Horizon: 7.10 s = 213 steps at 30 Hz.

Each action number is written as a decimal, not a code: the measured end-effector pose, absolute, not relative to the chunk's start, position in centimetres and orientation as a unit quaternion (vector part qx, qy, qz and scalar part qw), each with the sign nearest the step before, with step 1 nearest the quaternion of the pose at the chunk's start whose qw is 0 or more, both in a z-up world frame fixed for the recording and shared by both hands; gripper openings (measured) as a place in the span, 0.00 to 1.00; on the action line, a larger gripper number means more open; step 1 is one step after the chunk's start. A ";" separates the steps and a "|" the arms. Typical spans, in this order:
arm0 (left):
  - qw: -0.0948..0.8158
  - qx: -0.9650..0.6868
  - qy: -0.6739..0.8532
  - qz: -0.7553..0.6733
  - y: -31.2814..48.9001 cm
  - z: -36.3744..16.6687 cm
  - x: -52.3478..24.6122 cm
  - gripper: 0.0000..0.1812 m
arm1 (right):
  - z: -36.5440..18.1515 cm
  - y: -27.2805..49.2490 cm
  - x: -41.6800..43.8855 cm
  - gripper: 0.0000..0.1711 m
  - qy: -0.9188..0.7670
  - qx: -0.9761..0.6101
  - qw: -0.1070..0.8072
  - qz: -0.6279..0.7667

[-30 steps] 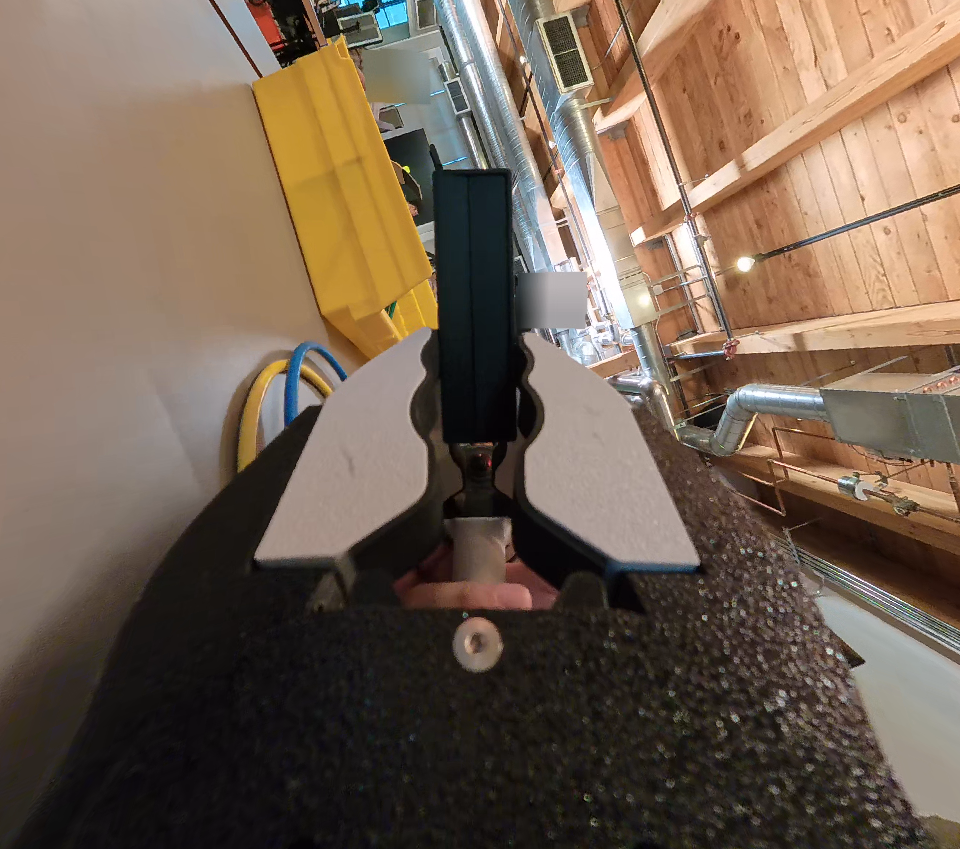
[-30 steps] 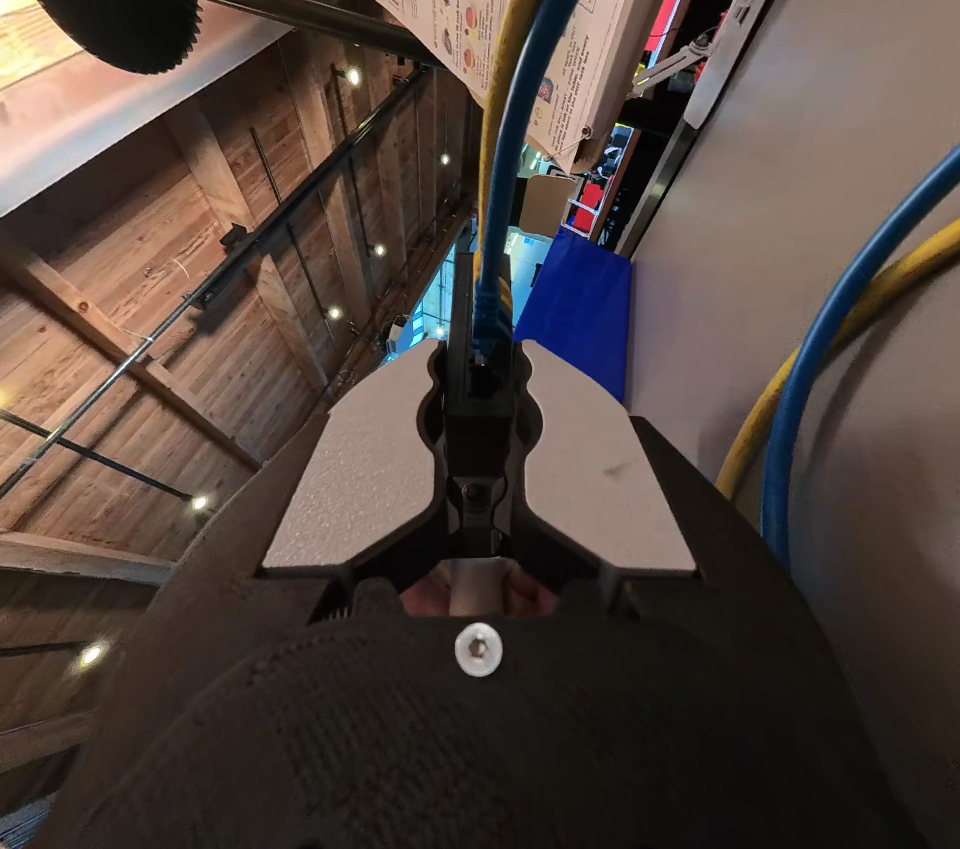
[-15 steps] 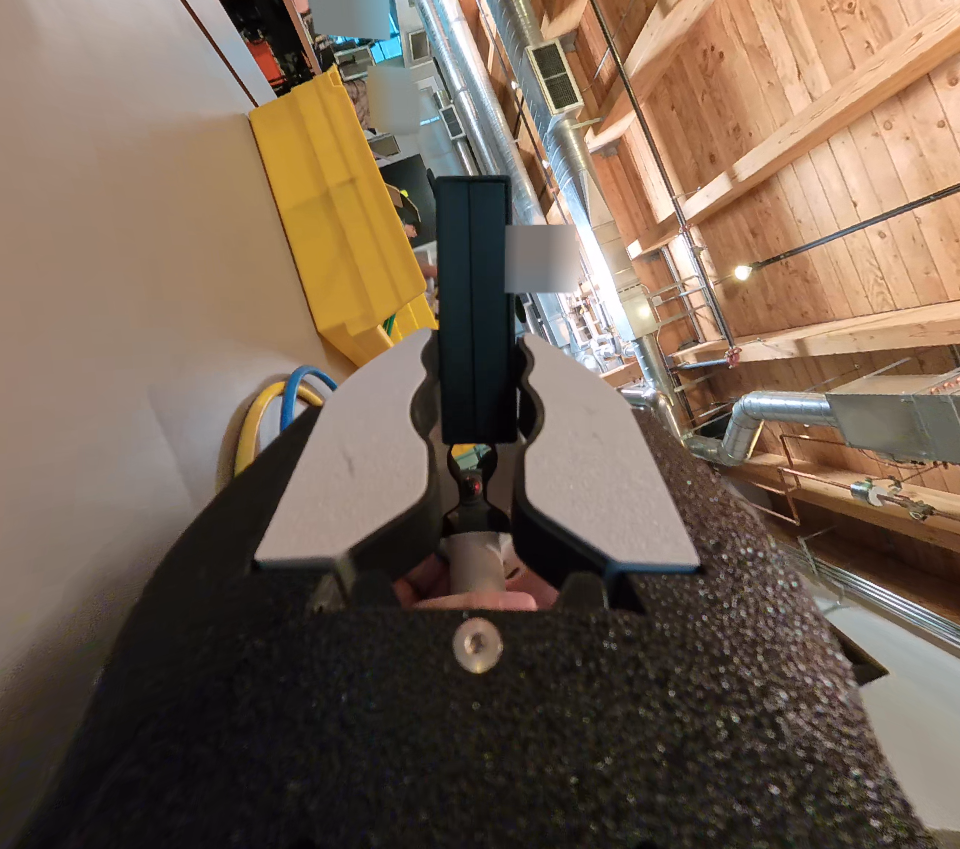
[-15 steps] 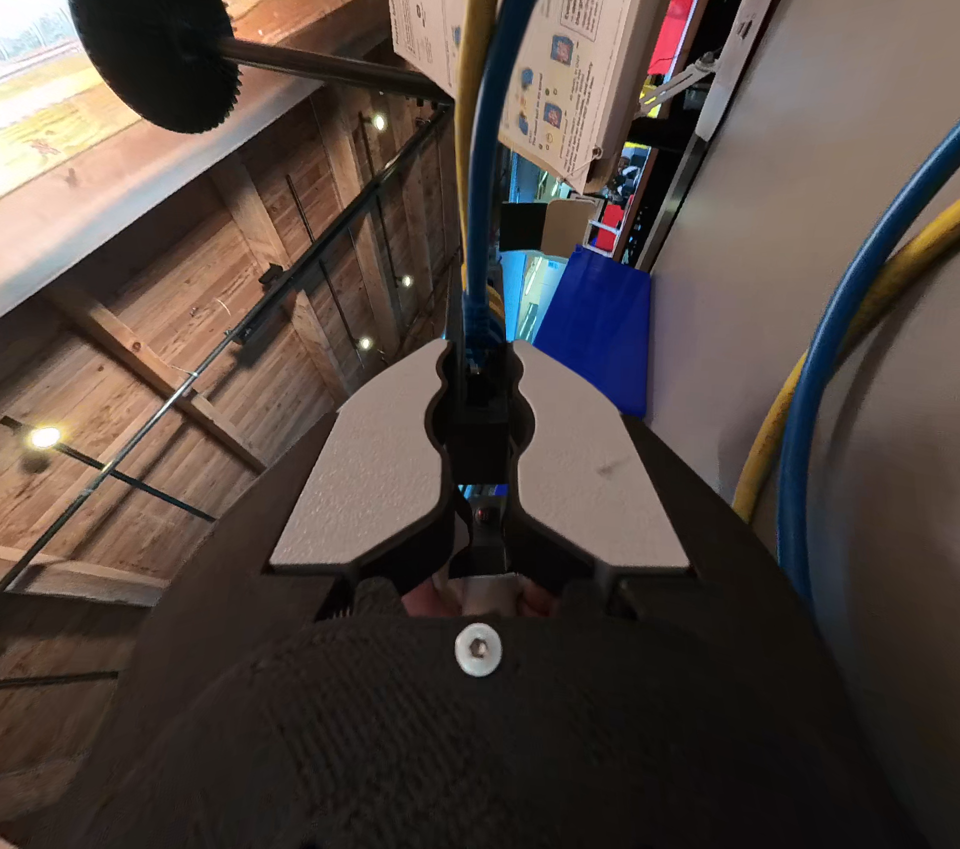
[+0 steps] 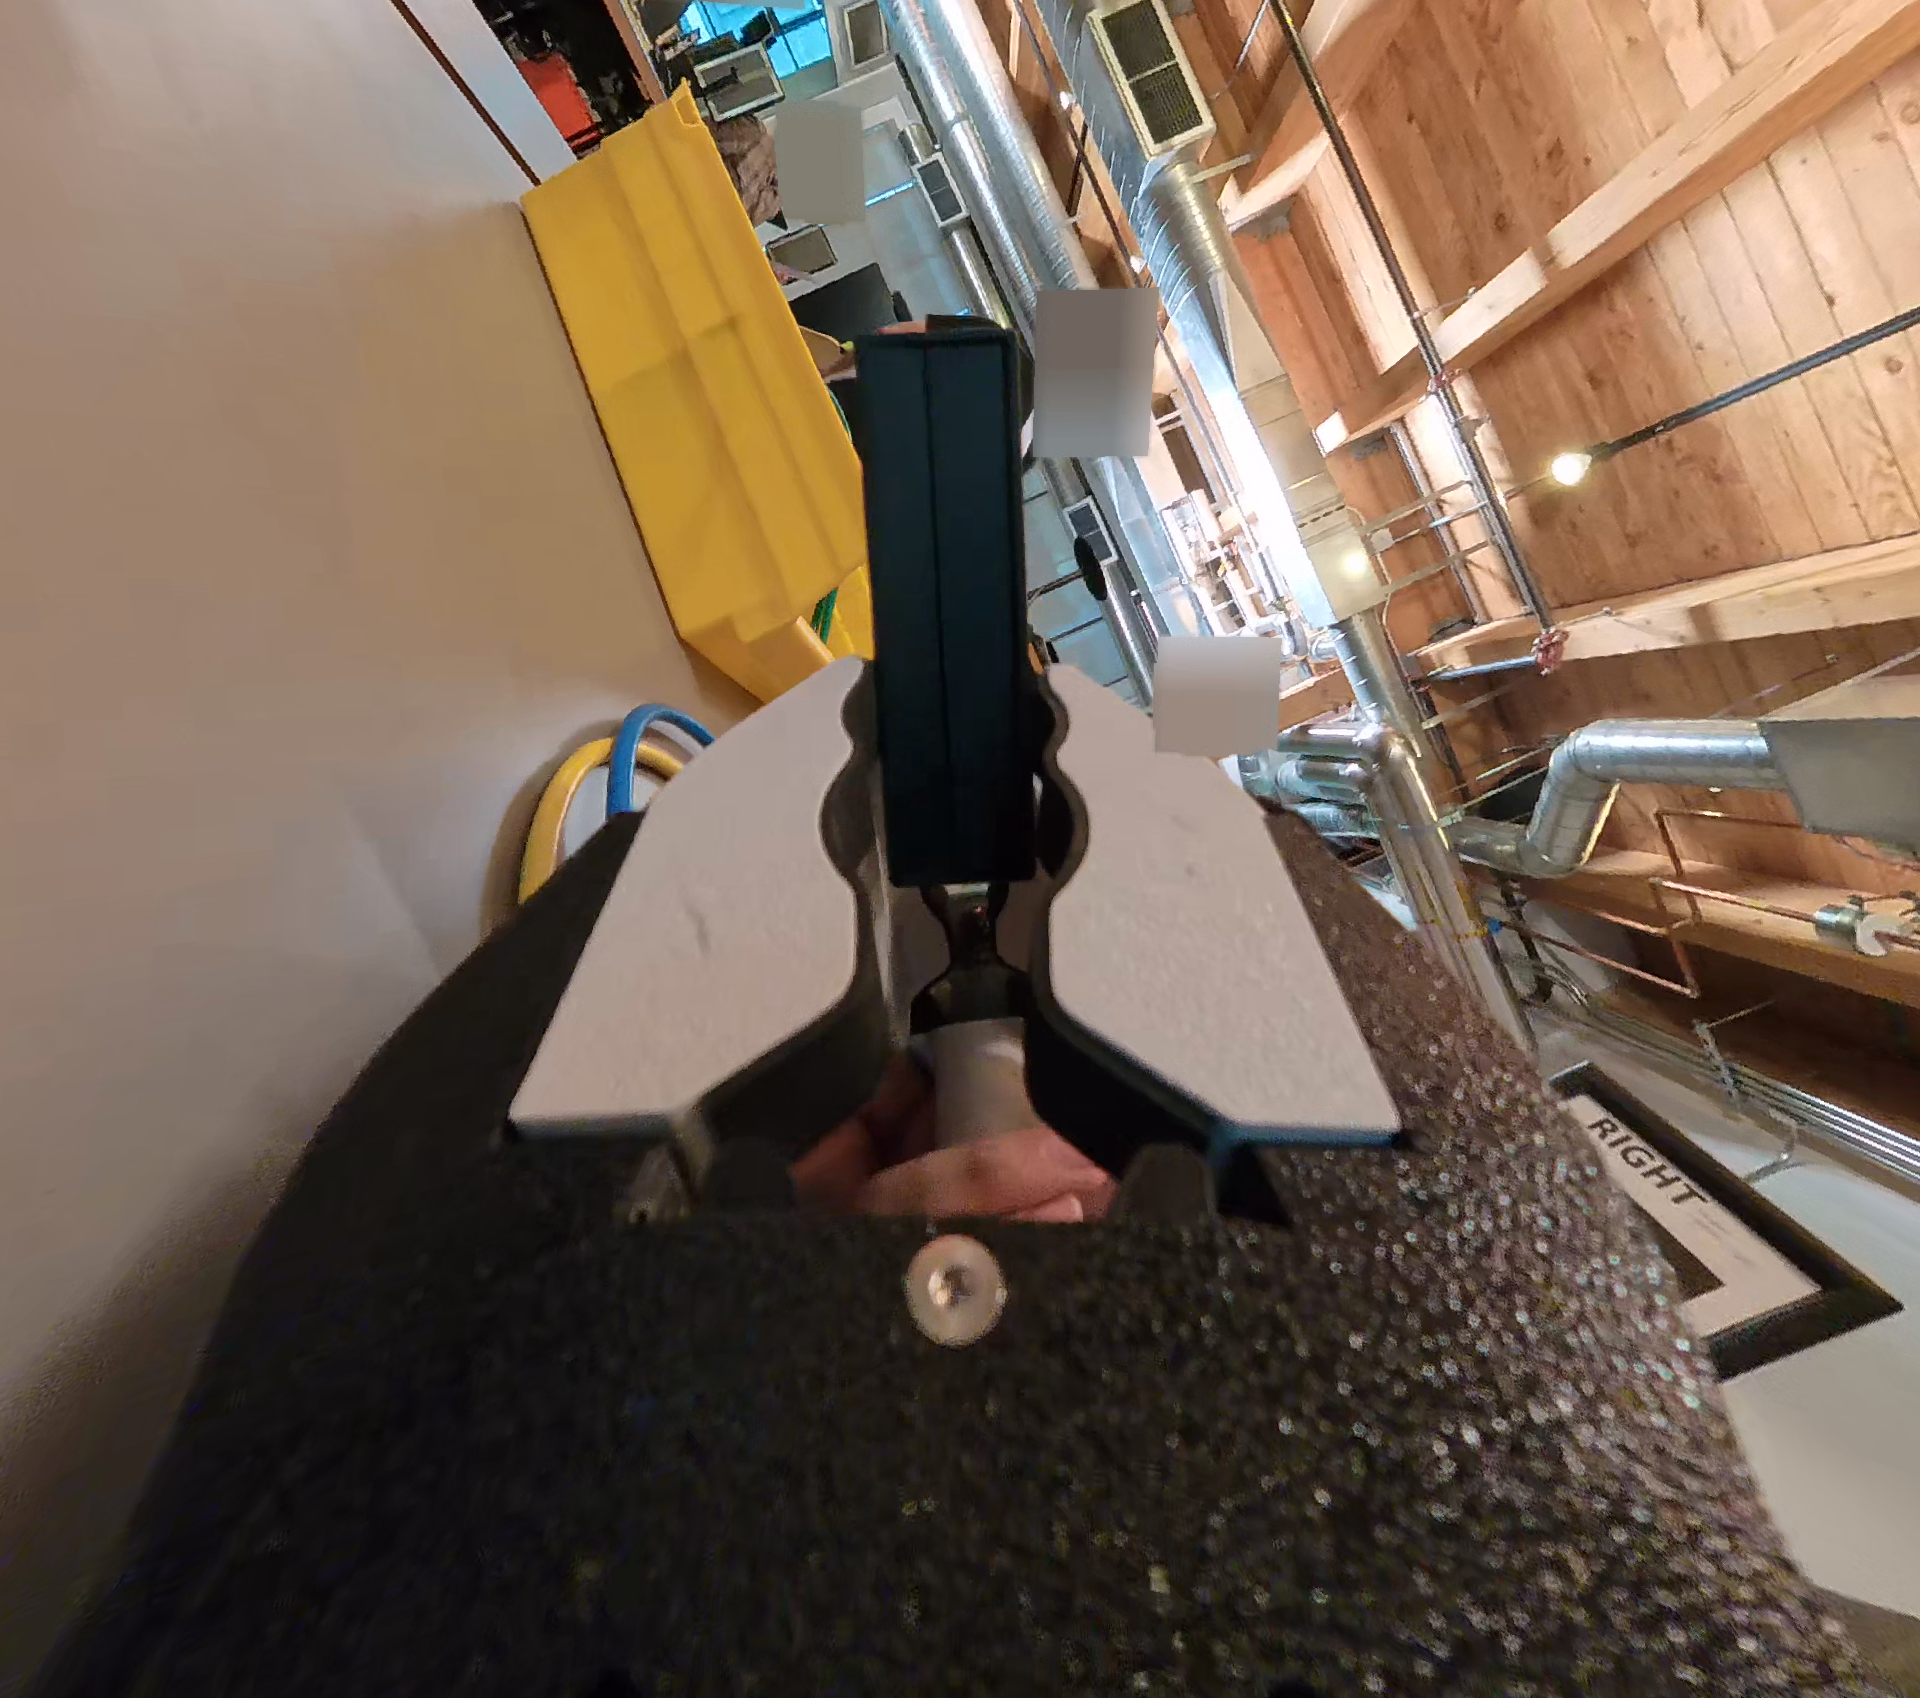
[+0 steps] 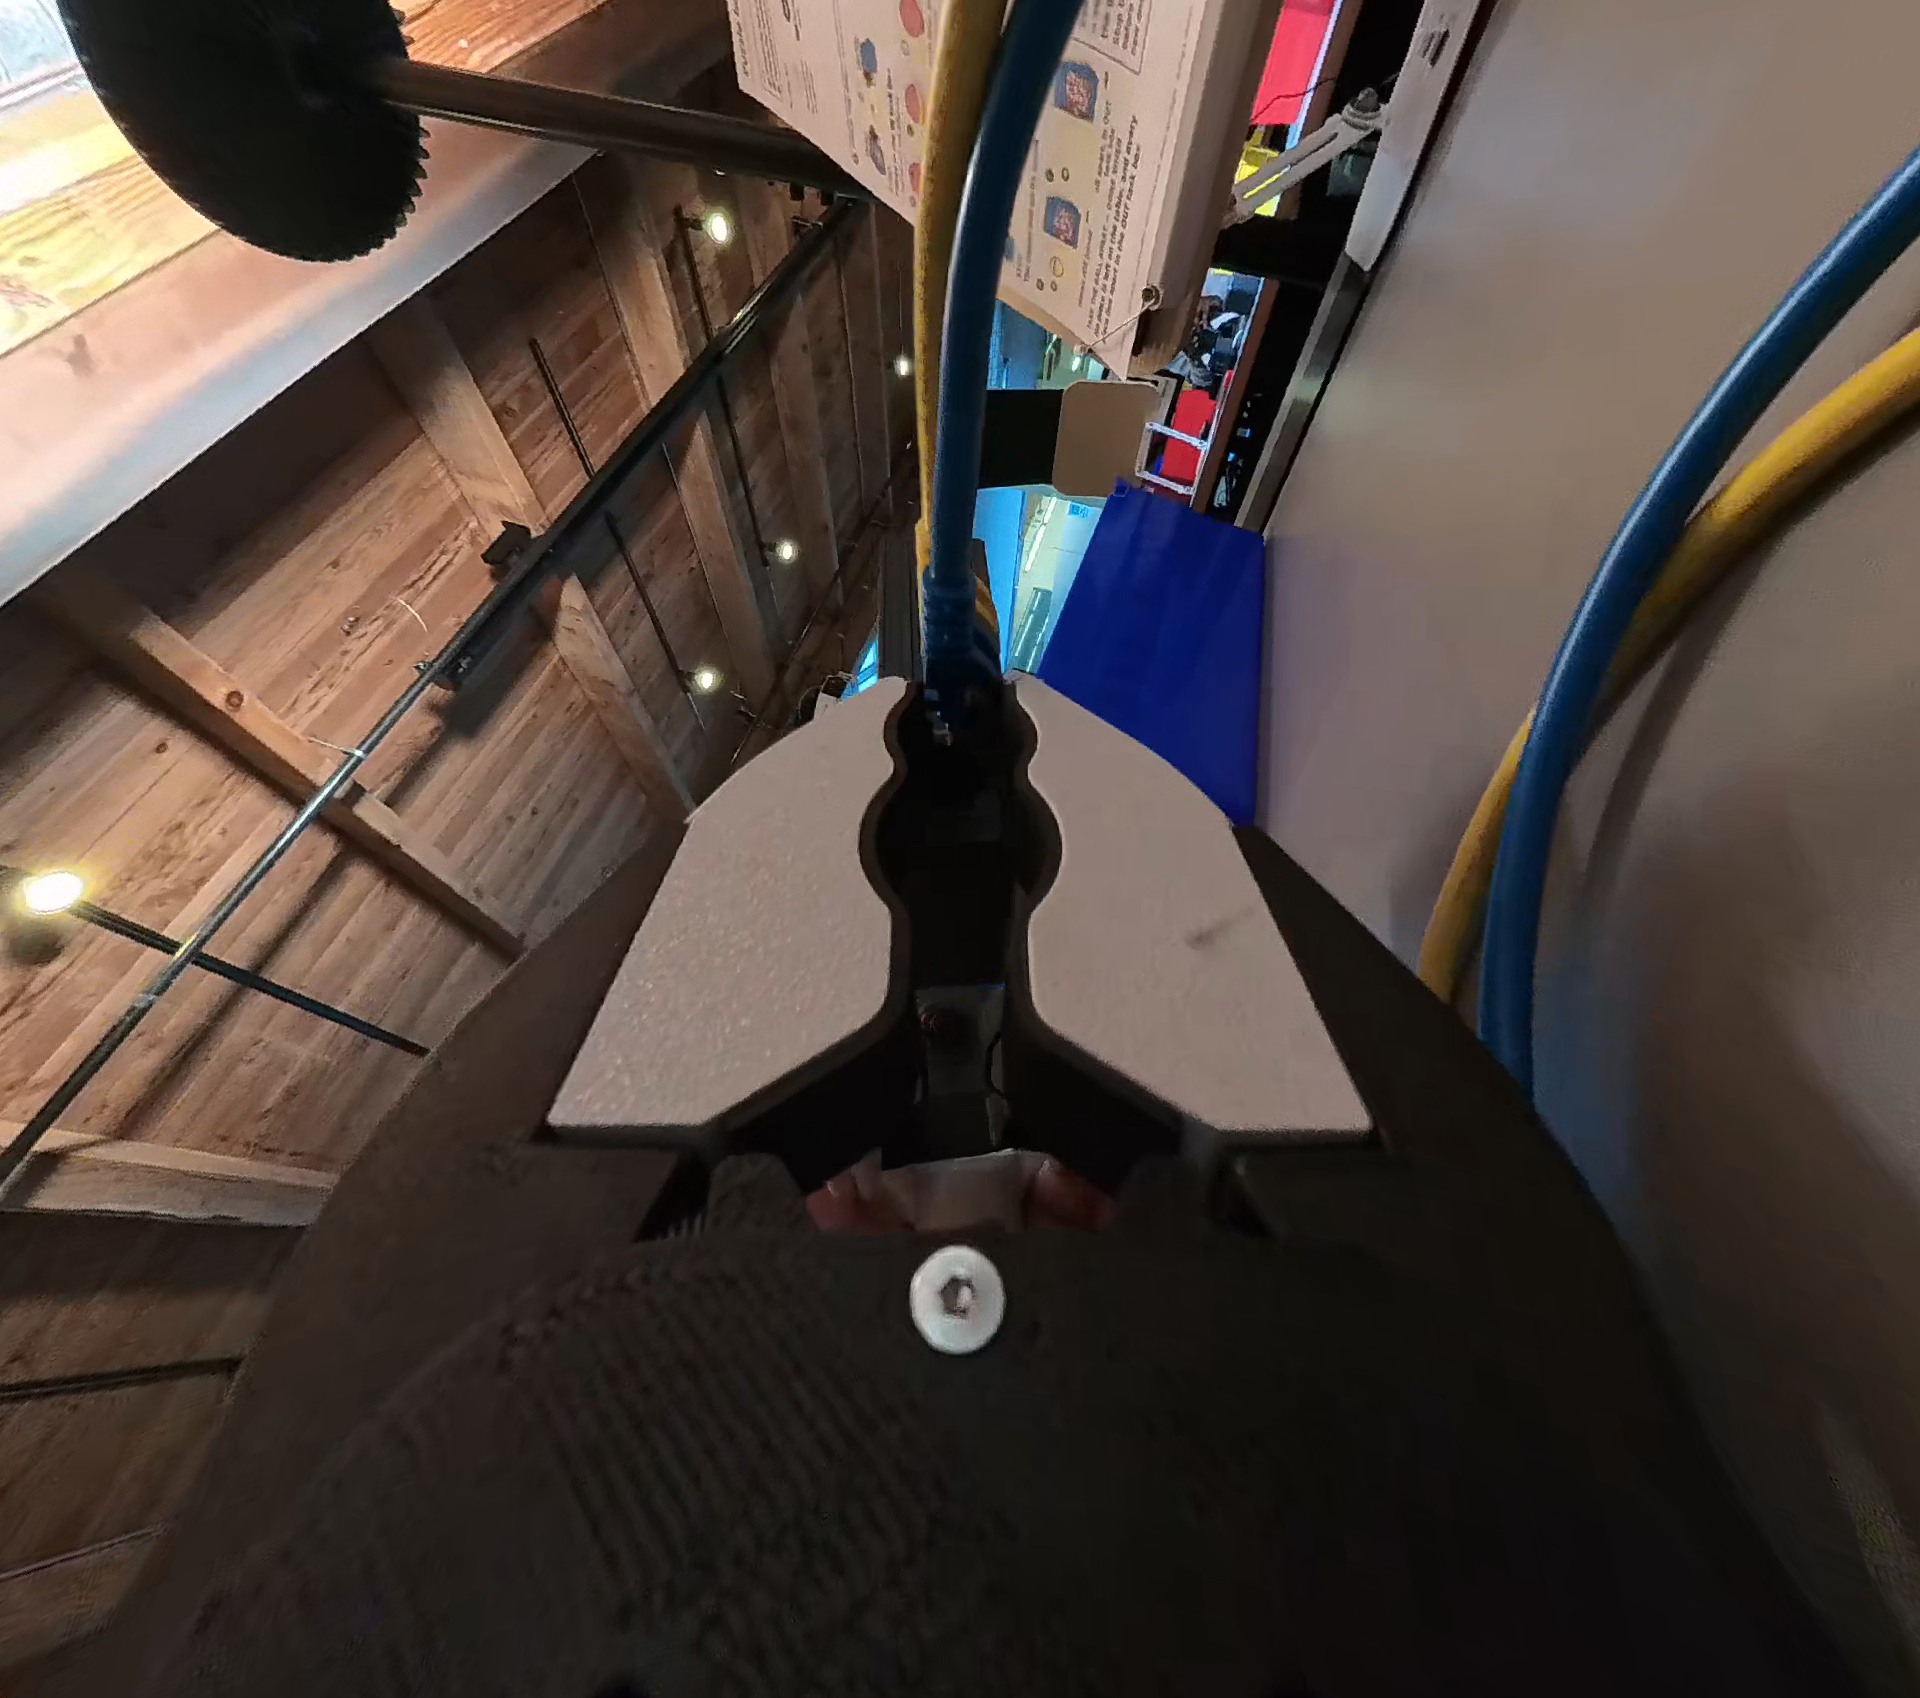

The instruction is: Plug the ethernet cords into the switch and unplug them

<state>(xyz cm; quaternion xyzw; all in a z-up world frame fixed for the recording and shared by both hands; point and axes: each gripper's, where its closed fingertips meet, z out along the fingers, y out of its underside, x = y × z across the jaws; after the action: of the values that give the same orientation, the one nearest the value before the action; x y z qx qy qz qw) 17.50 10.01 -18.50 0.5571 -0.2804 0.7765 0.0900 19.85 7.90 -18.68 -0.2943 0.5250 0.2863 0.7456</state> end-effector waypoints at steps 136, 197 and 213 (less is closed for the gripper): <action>0.097 0.537 -0.207 0.812 12.4 -18.9 17.8 0.15 | -18.9 10.2 20.0 0.13 0.492 -0.374 0.730 0.291; 0.079 0.535 -0.244 0.805 11.4 -18.9 17.7 0.14 | -18.3 9.9 20.6 0.08 0.483 -0.374 0.746 0.266; 0.081 0.533 -0.236 0.808 11.5 -18.8 17.7 0.15 | -18.3 9.7 20.4 0.08 0.490 -0.345 0.755 0.265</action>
<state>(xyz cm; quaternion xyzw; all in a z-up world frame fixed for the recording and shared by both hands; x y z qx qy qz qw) 17.72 11.51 -18.84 0.5335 -0.2362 0.8081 0.0812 20.43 9.72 -18.25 -0.3452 0.4905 0.2645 0.7552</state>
